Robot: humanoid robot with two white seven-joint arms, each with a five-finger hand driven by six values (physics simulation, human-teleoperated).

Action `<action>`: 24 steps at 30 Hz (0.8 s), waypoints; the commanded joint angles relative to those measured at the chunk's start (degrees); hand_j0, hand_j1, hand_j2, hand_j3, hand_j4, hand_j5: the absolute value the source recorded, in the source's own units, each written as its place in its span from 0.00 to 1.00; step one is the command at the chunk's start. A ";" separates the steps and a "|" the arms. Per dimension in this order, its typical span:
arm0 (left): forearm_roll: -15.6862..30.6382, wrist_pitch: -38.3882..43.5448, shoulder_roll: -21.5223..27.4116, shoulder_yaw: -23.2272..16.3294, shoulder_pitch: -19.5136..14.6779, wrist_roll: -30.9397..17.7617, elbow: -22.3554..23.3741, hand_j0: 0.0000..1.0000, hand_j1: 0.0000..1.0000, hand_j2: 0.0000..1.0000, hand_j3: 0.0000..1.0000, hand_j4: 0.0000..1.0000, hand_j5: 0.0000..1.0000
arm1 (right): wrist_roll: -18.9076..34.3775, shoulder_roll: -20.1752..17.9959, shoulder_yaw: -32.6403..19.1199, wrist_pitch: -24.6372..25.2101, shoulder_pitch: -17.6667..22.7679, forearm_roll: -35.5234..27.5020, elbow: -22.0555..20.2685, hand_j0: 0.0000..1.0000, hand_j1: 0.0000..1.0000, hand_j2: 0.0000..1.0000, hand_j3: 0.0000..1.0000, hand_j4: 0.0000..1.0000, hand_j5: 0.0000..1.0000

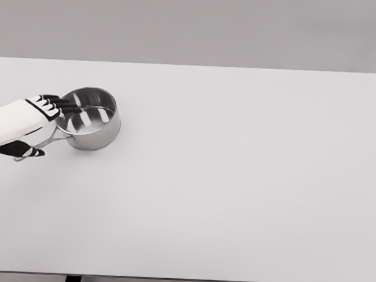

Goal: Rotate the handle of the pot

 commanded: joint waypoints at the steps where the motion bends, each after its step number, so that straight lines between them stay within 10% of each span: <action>1: -0.42 0.01 0.03 0.68 0.00 0.03 0.05 1.00 1.00 1.00 1.00 1.00 1.00 | 0.01 -0.01 -0.01 -0.01 0.09 0.01 0.00 1.00 1.00 1.00 1.00 1.00 1.00; 24: -2.09 0.19 -0.94 1.47 0.70 0.03 1.89 1.00 1.00 1.00 1.00 1.00 1.00 | 0.01 -0.01 -0.01 -0.01 0.00 0.01 0.00 1.00 1.00 1.00 1.00 1.00 1.00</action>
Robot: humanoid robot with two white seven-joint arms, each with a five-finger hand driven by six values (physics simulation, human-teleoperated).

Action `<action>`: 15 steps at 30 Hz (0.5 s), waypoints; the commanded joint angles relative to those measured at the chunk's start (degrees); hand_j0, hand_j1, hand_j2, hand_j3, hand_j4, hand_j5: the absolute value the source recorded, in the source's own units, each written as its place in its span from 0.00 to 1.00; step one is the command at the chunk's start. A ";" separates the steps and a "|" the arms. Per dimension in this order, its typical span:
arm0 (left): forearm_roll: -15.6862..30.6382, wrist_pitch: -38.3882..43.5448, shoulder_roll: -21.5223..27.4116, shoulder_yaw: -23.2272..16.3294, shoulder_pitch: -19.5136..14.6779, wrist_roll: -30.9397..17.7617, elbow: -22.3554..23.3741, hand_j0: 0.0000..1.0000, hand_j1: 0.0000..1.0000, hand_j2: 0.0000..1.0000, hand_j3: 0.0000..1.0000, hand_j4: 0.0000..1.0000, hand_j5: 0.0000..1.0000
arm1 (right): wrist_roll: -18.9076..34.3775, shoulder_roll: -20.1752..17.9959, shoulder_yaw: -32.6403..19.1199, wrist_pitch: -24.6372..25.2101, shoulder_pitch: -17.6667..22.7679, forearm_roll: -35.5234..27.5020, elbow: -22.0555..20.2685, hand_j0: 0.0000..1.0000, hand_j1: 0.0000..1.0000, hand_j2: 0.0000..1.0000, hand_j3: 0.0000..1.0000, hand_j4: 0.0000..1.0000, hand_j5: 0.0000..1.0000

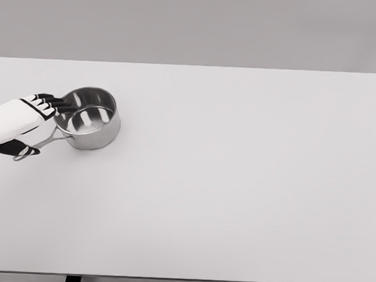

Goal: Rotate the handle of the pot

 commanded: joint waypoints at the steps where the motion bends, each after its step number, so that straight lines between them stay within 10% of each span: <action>1: 0.11 0.01 0.02 0.18 0.00 0.03 0.11 1.00 1.00 1.00 1.00 1.00 1.00 | 0.01 -0.01 -0.01 -0.01 0.00 0.01 0.00 1.00 1.00 1.00 1.00 1.00 1.00; 15: 0.11 0.01 0.11 0.18 0.79 0.12 -0.15 1.00 1.00 1.00 1.00 1.00 1.00 | 0.01 -0.01 -0.01 -0.01 0.00 0.01 0.00 1.00 1.00 1.00 1.00 1.00 1.00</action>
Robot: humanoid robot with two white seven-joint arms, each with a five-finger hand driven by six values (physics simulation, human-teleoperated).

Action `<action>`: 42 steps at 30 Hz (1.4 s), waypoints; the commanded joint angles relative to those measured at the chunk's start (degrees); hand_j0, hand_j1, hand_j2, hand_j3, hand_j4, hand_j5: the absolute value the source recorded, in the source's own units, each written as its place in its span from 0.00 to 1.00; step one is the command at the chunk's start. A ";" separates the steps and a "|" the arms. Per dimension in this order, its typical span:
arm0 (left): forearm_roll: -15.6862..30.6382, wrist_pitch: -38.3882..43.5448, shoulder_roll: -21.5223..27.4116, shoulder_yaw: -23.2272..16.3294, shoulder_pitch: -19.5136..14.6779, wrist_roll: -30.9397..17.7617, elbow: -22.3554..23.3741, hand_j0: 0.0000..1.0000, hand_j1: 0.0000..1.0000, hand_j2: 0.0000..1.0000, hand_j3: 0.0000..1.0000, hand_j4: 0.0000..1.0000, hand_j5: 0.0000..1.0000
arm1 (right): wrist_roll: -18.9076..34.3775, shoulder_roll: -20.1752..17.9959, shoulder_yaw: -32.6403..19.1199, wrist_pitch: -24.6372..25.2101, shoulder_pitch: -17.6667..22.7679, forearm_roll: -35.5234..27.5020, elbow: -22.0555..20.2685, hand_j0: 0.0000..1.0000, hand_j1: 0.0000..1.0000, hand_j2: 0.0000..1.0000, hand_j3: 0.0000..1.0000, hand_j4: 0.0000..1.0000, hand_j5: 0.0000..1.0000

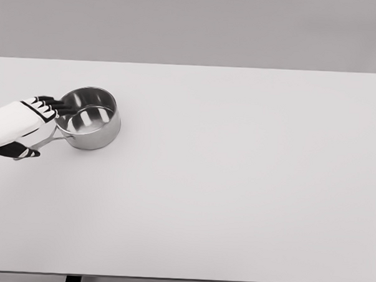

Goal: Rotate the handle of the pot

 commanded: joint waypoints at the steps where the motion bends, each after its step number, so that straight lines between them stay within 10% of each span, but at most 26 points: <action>1: 0.21 0.00 0.09 0.09 0.00 0.05 0.07 1.00 1.00 1.00 1.00 1.00 1.00 | 0.01 -0.01 -0.01 -0.01 0.00 0.01 0.00 1.00 1.00 1.00 1.00 1.00 1.00; 42: 0.47 0.35 -3.69 3.69 0.79 0.49 4.73 1.00 1.00 1.00 1.00 1.00 1.00 | 0.01 -0.01 -0.01 -0.01 0.00 0.01 0.00 1.00 1.00 1.00 1.00 1.00 1.00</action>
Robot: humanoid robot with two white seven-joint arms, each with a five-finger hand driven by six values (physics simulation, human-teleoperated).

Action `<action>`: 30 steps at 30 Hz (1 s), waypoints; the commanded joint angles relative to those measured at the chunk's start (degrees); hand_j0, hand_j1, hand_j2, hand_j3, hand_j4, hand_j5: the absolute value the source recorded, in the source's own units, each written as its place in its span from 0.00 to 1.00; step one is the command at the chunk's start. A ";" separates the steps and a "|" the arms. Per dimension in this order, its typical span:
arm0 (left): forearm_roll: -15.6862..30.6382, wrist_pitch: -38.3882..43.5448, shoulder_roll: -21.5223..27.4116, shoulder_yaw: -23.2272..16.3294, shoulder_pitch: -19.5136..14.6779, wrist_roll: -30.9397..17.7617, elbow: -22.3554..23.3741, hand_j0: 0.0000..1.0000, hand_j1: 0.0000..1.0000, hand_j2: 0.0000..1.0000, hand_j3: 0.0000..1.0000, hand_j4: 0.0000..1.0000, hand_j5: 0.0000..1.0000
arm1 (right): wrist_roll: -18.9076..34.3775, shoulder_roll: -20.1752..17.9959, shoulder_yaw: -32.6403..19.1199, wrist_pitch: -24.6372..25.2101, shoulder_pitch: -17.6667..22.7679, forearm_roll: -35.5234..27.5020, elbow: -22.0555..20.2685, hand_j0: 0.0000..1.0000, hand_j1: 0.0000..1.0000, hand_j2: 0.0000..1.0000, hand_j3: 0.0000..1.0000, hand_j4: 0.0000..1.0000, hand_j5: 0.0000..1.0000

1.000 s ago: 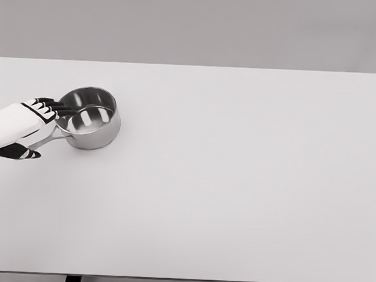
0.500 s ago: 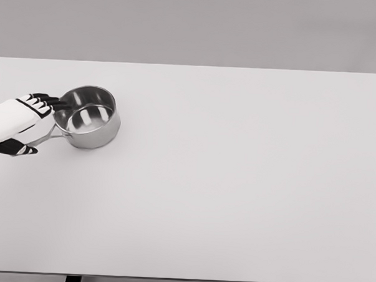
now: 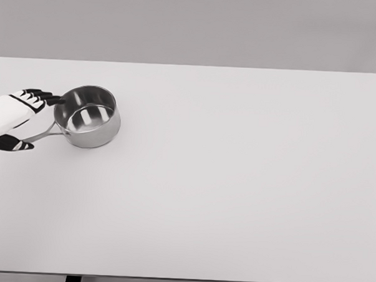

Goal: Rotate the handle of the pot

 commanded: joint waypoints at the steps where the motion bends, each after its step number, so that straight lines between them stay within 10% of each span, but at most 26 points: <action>1: 0.32 0.07 -0.52 0.36 0.00 0.03 0.48 1.00 1.00 1.00 1.00 1.00 1.00 | 0.01 -0.01 -0.01 -0.01 0.00 0.01 0.00 1.00 1.00 1.00 1.00 1.00 1.00; 30: 0.49 0.07 -3.07 3.78 0.26 1.09 4.70 1.00 1.00 1.00 1.00 1.00 1.00 | 0.01 -0.01 -0.01 -0.01 0.00 0.01 0.00 1.00 1.00 1.00 1.00 1.00 1.00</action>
